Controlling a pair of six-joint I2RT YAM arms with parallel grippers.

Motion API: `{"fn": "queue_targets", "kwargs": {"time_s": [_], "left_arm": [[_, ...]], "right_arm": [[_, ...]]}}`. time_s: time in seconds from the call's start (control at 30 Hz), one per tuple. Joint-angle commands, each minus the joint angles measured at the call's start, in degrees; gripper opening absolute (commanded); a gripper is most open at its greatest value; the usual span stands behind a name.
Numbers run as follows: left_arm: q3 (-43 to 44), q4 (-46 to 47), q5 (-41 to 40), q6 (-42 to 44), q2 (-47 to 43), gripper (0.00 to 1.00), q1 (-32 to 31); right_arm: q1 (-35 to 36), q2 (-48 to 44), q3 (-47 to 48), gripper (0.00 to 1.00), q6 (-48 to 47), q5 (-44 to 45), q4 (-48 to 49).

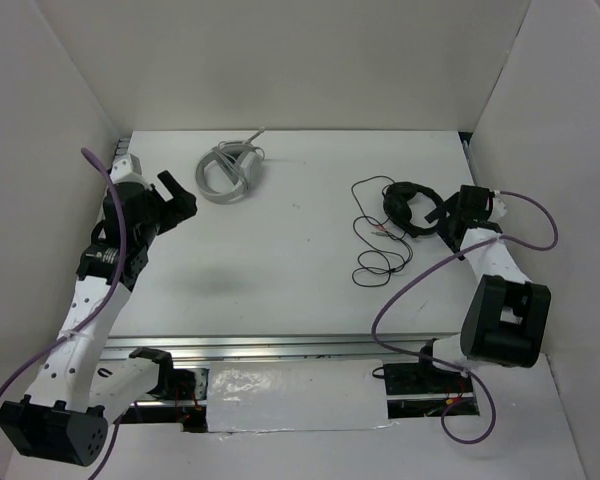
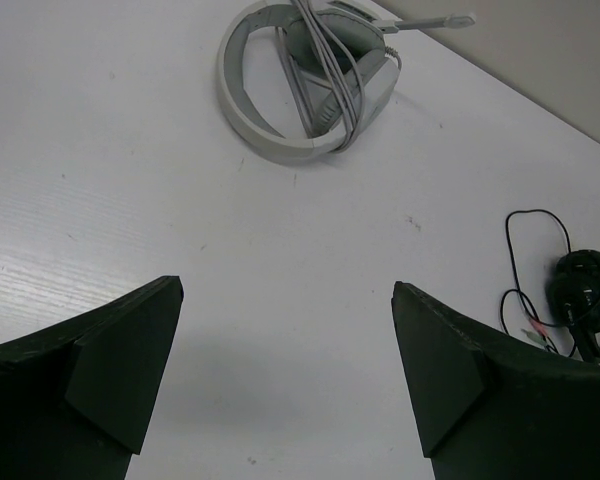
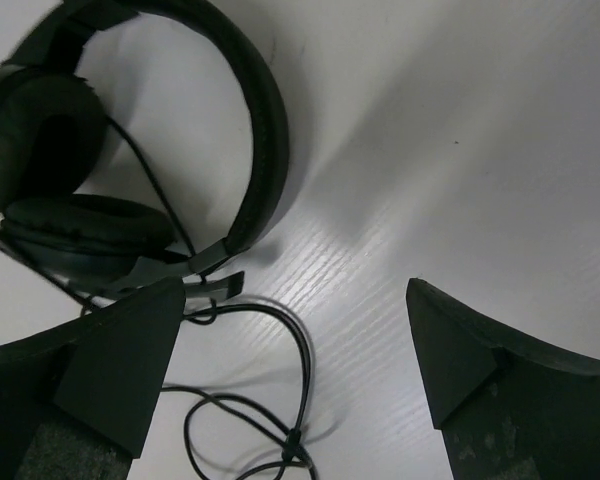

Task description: Wrap the headphones

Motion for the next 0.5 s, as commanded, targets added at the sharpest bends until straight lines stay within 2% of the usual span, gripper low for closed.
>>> {"fn": "queue_targets", "kwargs": {"time_s": [0.0, 0.3, 0.4, 0.47], "left_arm": [[-0.2, 2.3, -1.1, 1.5, 0.4, 0.99, -0.3], [-0.6, 4.7, -1.4, 2.3, 4.4, 0.99, -0.1], [-0.3, 5.1, -1.3, 2.3, 5.2, 0.99, -0.1], [-0.4, 5.6, -1.0, 2.3, 5.5, 0.99, -0.2]], "right_arm": [[-2.1, 4.7, 2.7, 1.0, 1.7, -5.3, 2.5], [-3.0, 19.5, 9.5, 0.99, 2.8, -12.3, 5.4], [-3.2, 21.4, 10.6, 0.89, 4.9, -13.4, 6.7], [-3.0, 21.8, 11.6, 0.87, 5.7, -11.7, 6.1]]}}
